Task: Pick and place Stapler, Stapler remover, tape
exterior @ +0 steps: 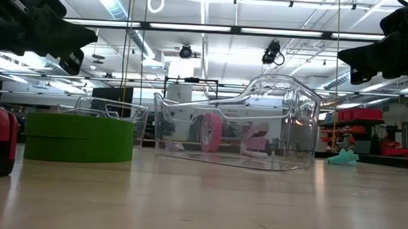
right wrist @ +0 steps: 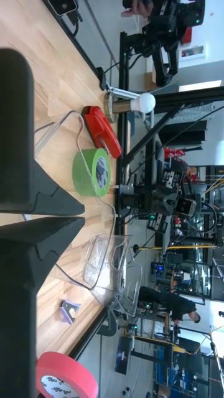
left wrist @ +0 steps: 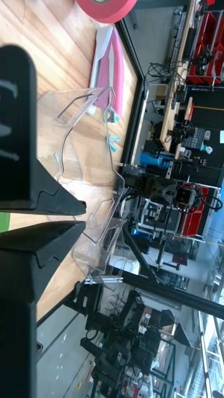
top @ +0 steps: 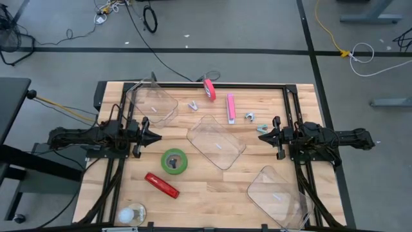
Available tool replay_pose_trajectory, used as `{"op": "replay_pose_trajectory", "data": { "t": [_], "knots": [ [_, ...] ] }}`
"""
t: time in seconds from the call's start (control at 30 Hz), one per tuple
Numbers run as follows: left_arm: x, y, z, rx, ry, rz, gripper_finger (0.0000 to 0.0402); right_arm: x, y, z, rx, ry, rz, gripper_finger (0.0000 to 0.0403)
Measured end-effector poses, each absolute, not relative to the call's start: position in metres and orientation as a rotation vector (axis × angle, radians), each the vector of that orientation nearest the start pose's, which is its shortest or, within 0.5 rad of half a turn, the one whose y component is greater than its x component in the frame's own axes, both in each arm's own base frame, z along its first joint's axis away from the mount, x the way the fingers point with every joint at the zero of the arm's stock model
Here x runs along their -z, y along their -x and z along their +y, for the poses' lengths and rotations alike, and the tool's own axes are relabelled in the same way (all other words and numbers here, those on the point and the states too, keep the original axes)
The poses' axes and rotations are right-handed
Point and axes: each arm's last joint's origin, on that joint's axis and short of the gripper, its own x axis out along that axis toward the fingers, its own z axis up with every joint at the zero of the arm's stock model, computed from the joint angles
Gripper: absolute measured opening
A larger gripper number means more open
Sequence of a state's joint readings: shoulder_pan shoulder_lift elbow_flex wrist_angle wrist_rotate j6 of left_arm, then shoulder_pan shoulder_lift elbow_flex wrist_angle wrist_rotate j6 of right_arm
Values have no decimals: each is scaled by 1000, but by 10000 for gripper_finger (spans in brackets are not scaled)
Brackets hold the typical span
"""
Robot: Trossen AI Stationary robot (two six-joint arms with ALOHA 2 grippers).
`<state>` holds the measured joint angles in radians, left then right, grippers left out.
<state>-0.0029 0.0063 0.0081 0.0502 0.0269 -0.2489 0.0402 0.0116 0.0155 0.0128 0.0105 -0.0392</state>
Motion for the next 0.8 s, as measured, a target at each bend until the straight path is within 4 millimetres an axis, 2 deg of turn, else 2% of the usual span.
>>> {"op": "replay_pose_trajectory", "data": {
  "t": [0.57,0.8],
  "knots": [
    [-171,-97,-1,22,250,-57,30,-169,-97,4,-29,39,-17,18],
    [-176,-97,-1,28,248,-103,7,-169,-97,4,-29,39,-17,18]
  ]
}}
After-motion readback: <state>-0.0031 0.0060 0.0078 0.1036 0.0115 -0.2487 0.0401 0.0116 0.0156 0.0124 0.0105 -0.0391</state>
